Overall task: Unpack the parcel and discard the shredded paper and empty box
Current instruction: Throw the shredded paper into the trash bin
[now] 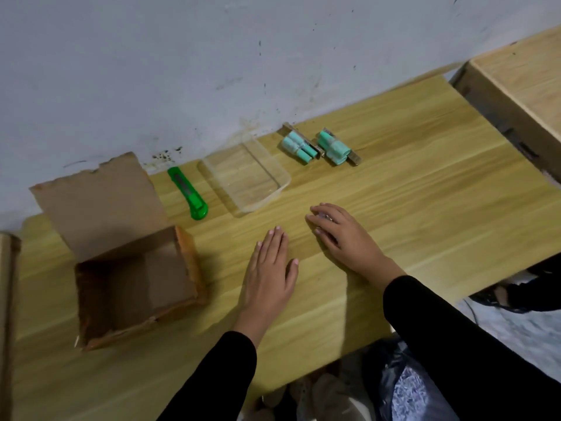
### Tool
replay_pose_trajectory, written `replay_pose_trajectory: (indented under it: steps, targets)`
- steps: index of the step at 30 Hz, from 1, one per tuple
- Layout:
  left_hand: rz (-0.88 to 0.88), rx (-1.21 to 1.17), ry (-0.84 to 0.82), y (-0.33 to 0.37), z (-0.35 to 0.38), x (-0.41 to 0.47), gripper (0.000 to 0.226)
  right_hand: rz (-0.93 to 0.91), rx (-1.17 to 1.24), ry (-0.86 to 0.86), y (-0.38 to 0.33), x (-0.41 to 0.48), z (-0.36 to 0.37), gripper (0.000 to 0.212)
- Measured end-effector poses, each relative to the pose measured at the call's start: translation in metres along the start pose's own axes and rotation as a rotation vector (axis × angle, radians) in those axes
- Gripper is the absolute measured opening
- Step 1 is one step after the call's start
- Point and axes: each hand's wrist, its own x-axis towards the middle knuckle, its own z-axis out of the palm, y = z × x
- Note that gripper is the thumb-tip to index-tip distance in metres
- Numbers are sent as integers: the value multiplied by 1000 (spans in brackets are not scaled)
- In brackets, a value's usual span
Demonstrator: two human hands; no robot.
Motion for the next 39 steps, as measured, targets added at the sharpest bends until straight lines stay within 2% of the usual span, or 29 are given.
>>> replay_pose_trajectory:
  steps: [8, 12, 16, 22, 28, 32, 34, 36, 39]
  targets:
    - [121, -17, -36, -17, -6, -57, 65, 146, -61, 13, -64, -58, 29, 48]
    - [93, -64, -9, -26, -7, -77, 60, 159, -52, 16, -83, -59, 40, 49]
    - [-23, -92, 75, -34, -4, -107, 48, 107, -66, -11, -93, -47, 51, 50]
    - [-218, -111, 321, -65, -1, -156, 33, 82, -43, 18, -119, -27, 68, 51]
    - [-573, -168, 598, -129, -17, -203, 27, 68, -20, 30, -158, -6, 92, 38]
    - [-807, -227, 704, -179, -34, -205, 36, 118, -18, 74, -167, 1, 97, 39]
    - [-876, -278, 696, -197, -46, -195, 41, 109, -26, 79, -166, 1, 96, 39]
    - [-857, -310, 639, -212, -56, -182, 46, 105, -26, 72, -165, -1, 95, 40]
    - [-588, -322, 586, -227, -65, -168, 49, 94, -27, 55, -162, -2, 93, 42]
